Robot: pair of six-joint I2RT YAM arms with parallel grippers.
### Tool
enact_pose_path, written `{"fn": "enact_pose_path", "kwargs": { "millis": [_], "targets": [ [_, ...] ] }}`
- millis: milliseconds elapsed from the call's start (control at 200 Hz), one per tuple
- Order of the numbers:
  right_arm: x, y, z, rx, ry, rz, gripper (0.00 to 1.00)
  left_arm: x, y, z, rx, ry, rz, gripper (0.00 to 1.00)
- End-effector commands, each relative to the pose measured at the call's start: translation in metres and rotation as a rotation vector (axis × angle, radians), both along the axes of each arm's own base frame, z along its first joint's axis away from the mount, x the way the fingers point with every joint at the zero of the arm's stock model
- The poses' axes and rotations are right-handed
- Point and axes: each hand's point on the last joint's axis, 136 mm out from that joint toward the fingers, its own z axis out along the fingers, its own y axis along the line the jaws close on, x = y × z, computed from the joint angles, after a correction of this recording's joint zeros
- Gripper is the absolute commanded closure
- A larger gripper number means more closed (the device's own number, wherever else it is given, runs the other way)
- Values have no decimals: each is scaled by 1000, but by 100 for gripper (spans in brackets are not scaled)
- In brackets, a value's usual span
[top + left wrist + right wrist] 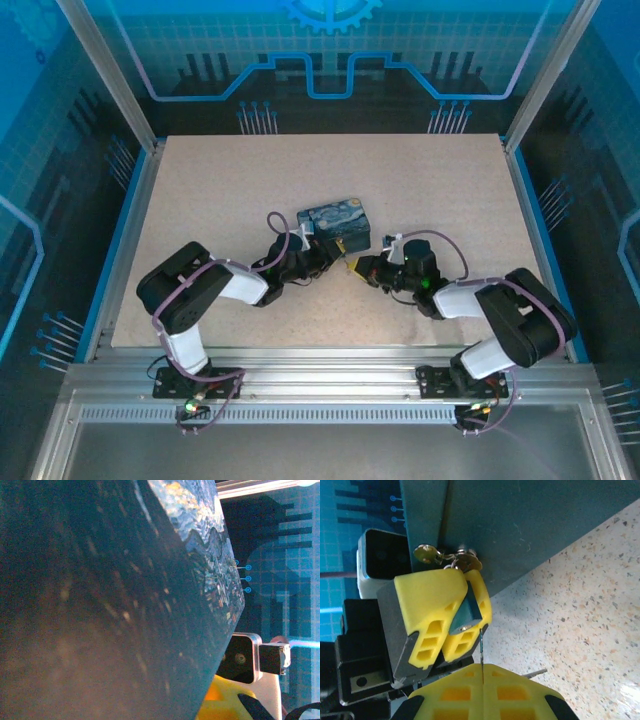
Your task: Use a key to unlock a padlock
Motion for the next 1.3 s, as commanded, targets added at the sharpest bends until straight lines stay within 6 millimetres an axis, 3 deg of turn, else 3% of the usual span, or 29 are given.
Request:
{"fn": "enact_pose_path", "kwargs": {
  "millis": [0, 1295],
  "targets": [
    [9, 9, 19, 46, -61, -9, 100, 1, -8, 17, -63, -54, -20, 100],
    [12, 2, 27, 84, -70, -76, 100, 1, -7, 14, -101, -54, -10, 100]
  ]
}}
